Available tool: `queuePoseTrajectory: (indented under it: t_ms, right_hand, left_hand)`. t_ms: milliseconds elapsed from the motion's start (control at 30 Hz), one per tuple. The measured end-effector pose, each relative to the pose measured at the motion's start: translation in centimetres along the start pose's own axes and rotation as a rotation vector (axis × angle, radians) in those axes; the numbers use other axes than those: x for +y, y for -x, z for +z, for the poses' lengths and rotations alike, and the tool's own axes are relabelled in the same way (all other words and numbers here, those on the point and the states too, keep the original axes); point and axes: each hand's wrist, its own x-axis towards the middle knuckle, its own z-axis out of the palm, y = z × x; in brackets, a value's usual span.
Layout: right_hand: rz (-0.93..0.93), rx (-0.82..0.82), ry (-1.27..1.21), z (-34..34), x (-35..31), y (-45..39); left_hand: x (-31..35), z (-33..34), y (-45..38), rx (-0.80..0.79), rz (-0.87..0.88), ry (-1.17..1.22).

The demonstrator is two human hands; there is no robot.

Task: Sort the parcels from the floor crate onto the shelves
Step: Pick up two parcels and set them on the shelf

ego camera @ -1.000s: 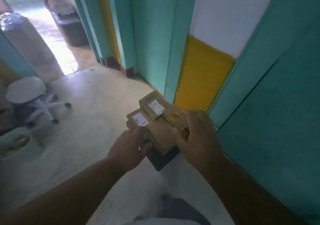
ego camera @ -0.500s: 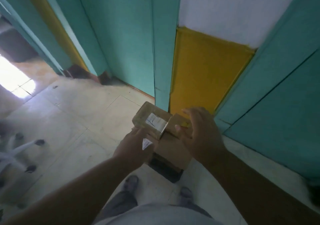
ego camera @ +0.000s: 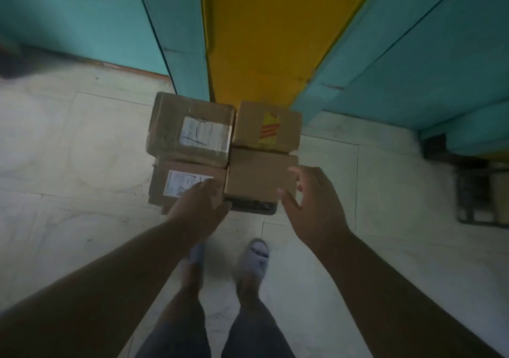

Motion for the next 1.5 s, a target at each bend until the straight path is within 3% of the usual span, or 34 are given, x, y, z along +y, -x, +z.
queuePoseTrajectory:
  t_ms: [100,267,367,467,567,667,767,900,967,1033,1100,1167,1333,1433,1500]
  right_hand:
    - [0.115,-0.093,0.031,5.9,3.7,-1.7]
    - [0.378,-0.104,0.049,13.2,9.2,-4.2]
    - [0.449,-0.17,-0.087,14.6,10.3,-4.6]
    - [0.468,-0.113,-0.143,12.7,9.6,-3.7]
    - [0.42,-0.05,-0.199,7.1,7.1,-1.2]
    - [0.274,0.05,-0.21,-0.2,4.1,1.3]
    - [0.138,0.106,-0.204,-7.8,1.7,2.6]
    - [0.191,0.028,-0.509,-15.5,-2.5,2.7]
    - [0.163,0.016,-0.513,-17.1,-4.3,2.8]
    - [0.116,0.016,-0.527,-17.9,-6.1,3.0]
    - [0.112,0.034,-0.573,-17.9,-8.0,3.5]
    - [0.113,0.072,-0.672,-17.6,-9.7,3.7]
    - [0.176,0.24,-1.091,-15.4,-15.3,3.9]
    - [0.264,0.163,-1.37,-11.6,-19.9,4.7]
    - [0.273,0.121,-1.394,-8.8,-22.8,5.1]
  left_hand:
    - [-2.0,3.0,-4.2,0.013,-0.045,0.042]
    - [-3.3,7.1,-9.0,0.044,-0.08,-0.052]
    - [-2.3,8.3,-9.4,0.047,-0.049,-0.021]
    - [-1.5,8.0,-7.9,0.113,-0.054,0.107]
    - [0.2,6.2,-4.6,0.154,-0.063,0.179]
    - [3.1,2.0,-0.5,0.288,0.019,0.204]
    - [6.5,-3.3,3.9,0.314,0.065,0.245]
    - [10.6,-8.9,10.3,0.288,0.065,0.427]
    - [11.7,-10.1,13.2,0.312,0.103,0.547]
    - [11.9,-10.7,15.8,0.301,0.084,0.726]
    - [11.3,-11.2,17.9,0.208,0.103,0.961]
    - [10.2,-11.8,19.4,0.118,0.12,1.051]
    - [7.4,-14.9,20.1,0.09,0.003,1.303]
    - [5.3,-17.6,20.8,0.015,0.078,1.294]
    - [3.1,-19.6,21.0,0.022,0.074,1.269]
